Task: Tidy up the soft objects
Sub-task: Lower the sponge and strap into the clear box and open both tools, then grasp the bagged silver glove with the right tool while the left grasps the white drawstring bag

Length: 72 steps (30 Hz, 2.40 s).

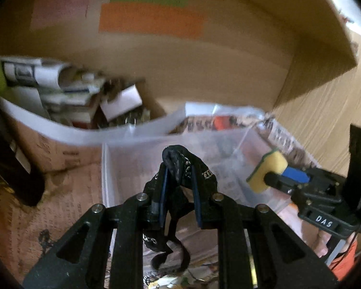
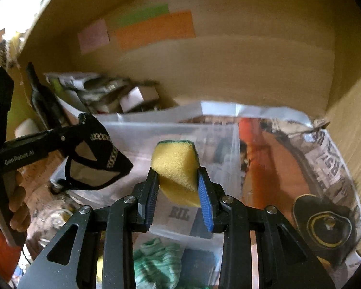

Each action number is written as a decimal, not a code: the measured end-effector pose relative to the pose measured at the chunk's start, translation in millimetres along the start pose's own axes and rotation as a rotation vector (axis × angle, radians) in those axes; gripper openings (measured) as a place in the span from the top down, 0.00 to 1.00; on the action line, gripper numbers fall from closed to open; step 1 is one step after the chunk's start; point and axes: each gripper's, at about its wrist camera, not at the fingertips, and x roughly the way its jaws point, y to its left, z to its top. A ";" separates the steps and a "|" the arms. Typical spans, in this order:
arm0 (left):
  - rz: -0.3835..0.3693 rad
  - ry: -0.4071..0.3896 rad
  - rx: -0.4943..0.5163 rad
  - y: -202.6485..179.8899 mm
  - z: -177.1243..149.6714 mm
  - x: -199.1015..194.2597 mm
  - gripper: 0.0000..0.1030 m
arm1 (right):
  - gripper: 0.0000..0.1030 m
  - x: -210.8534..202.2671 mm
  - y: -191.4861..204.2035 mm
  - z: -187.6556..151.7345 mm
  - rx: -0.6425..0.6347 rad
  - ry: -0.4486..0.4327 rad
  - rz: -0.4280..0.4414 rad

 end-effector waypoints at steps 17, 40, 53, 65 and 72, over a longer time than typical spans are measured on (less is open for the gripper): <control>0.036 -0.043 0.088 -20.3 -16.3 -27.3 0.51 | 0.39 12.1 11.4 0.6 -0.058 0.029 -0.080; 0.075 -0.114 0.089 -37.9 -95.4 -106.5 0.02 | 0.22 -86.0 53.4 -50.7 -0.093 -0.135 -0.054; 0.068 0.020 0.019 -35.1 -147.3 -63.9 0.06 | 0.22 -45.9 60.7 -118.4 -0.062 0.053 -0.030; -0.031 0.074 0.040 -44.0 -150.2 -41.2 0.57 | 0.60 -40.8 68.6 -128.5 -0.124 0.050 -0.010; -0.028 0.047 0.044 -42.7 -153.0 -59.3 0.70 | 0.66 -58.1 62.4 -124.9 -0.101 0.031 0.031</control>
